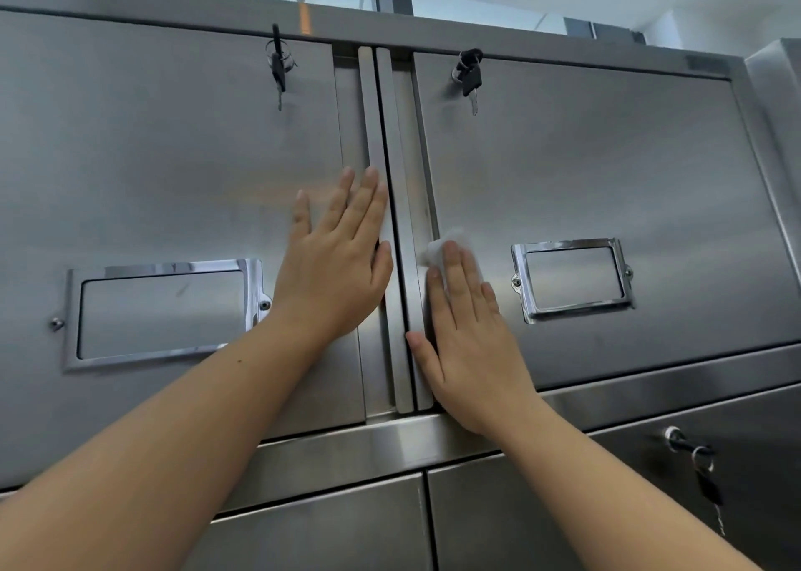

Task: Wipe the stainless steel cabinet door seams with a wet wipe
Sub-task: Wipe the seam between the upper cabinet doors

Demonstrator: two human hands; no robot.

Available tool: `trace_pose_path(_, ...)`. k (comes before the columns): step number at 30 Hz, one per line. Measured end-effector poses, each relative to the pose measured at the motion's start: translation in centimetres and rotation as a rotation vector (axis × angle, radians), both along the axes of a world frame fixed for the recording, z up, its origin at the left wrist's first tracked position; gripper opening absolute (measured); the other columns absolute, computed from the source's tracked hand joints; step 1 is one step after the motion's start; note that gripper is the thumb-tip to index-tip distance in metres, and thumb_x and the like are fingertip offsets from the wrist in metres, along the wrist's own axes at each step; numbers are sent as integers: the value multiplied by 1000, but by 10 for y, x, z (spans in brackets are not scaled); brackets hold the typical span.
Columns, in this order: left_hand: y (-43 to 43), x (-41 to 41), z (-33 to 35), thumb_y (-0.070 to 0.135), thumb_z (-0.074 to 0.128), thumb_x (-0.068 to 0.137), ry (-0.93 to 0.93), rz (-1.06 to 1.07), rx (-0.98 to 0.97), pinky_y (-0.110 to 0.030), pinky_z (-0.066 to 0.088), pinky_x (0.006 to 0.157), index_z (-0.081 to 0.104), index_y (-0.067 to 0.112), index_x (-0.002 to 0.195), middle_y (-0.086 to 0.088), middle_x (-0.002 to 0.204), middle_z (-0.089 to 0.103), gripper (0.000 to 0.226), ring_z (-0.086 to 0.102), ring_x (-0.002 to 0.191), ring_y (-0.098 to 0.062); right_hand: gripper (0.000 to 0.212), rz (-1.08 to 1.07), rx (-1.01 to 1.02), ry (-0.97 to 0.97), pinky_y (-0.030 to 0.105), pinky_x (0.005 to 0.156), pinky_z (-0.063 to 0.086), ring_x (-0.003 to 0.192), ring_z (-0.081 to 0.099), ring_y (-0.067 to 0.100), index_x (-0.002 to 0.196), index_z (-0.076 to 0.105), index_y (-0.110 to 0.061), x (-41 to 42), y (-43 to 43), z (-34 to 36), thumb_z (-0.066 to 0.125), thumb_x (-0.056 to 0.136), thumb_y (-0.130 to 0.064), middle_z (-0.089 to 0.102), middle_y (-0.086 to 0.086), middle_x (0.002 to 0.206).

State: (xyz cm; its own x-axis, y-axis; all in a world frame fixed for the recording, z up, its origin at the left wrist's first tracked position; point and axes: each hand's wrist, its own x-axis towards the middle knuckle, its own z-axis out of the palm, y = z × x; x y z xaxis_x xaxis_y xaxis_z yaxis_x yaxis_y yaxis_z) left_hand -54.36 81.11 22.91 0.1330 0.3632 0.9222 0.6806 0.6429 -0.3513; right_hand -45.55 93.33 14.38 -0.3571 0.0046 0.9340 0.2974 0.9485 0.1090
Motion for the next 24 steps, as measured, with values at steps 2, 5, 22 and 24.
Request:
trace_pose_path(2,0,-1,0,38,11,92,1,0,1,-43,-9,111,4,17,148,4,155,-4,61,-10,141,-11,75,5,-4,0,24,108,-25,138,-30,18,147,-11,-9,0,0,-7,1,87,-53,-29,7,150)
trace_pose_path(5,0,-1,0,38,12,92,-2,-5,0,-43,-10,111,5,16,148,3,156,-3,61,-9,142,-12,74,-1,-5,1,27,110,-20,140,-25,22,147,-7,-8,1,-1,-16,4,89,-52,-25,9,151)
trace_pose_path(22,0,-3,1,38,10,91,-8,-5,-8,-44,-10,111,2,18,148,4,156,-4,61,-10,142,-13,68,-18,-30,20,54,104,27,141,12,29,140,33,4,16,-11,-84,28,94,-46,21,21,151)
trace_pose_path(24,0,-3,0,38,10,92,-9,-9,-7,-44,-10,111,2,18,148,3,156,-4,61,-10,142,-13,69,-29,-25,-8,53,104,28,140,18,33,139,34,5,17,-12,-85,27,94,-47,22,21,150)
